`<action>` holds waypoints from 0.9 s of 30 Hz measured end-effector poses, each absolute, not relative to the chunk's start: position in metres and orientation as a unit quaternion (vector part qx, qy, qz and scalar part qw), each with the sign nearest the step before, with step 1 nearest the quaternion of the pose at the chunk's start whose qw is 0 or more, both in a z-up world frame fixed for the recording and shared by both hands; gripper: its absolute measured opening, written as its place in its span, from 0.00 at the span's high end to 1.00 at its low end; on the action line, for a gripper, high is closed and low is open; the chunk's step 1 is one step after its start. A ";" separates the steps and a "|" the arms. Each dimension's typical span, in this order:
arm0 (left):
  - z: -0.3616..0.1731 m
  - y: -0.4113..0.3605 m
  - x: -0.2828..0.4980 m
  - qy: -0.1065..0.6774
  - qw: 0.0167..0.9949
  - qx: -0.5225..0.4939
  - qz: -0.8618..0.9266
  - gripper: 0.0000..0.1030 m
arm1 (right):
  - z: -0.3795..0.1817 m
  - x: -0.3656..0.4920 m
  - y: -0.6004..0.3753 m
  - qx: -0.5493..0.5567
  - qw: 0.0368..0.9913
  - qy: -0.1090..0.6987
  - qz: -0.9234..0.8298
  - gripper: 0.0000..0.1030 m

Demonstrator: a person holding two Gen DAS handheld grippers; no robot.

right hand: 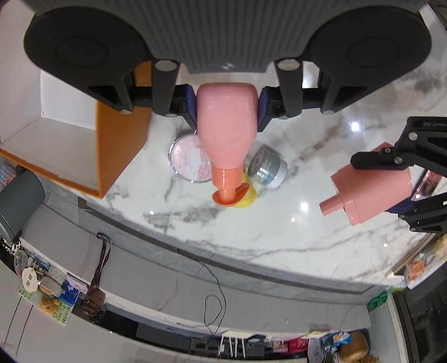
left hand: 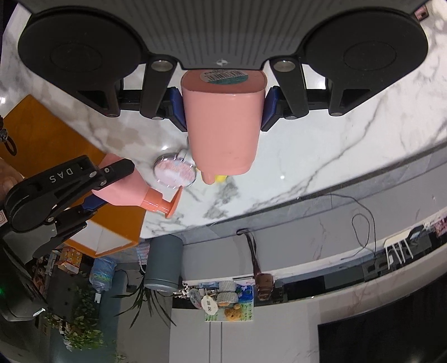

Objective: Organize rigid objects
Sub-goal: 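Lift and carry both pink bottles over the orange box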

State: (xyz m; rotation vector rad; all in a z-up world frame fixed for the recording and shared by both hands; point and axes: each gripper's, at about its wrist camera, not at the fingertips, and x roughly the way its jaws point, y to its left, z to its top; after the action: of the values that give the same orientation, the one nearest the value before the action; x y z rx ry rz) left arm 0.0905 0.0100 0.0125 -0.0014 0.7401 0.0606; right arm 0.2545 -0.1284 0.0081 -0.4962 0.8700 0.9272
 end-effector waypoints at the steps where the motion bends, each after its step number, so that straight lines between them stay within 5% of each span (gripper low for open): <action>1: 0.016 0.006 0.093 0.360 0.933 0.004 0.029 0.39 | 0.011 0.255 -0.131 -0.225 0.778 0.399 0.429 0.60; 27: 0.063 -0.109 0.155 0.321 0.942 0.081 -0.049 0.39 | 0.064 0.282 -0.235 -0.122 0.832 0.361 0.402 0.60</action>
State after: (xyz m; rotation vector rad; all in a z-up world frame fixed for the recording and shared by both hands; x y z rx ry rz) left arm 0.1550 -0.1086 0.0629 0.1644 0.6553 -0.0992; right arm 0.2822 -0.2346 0.0641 -0.2591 0.7658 0.8527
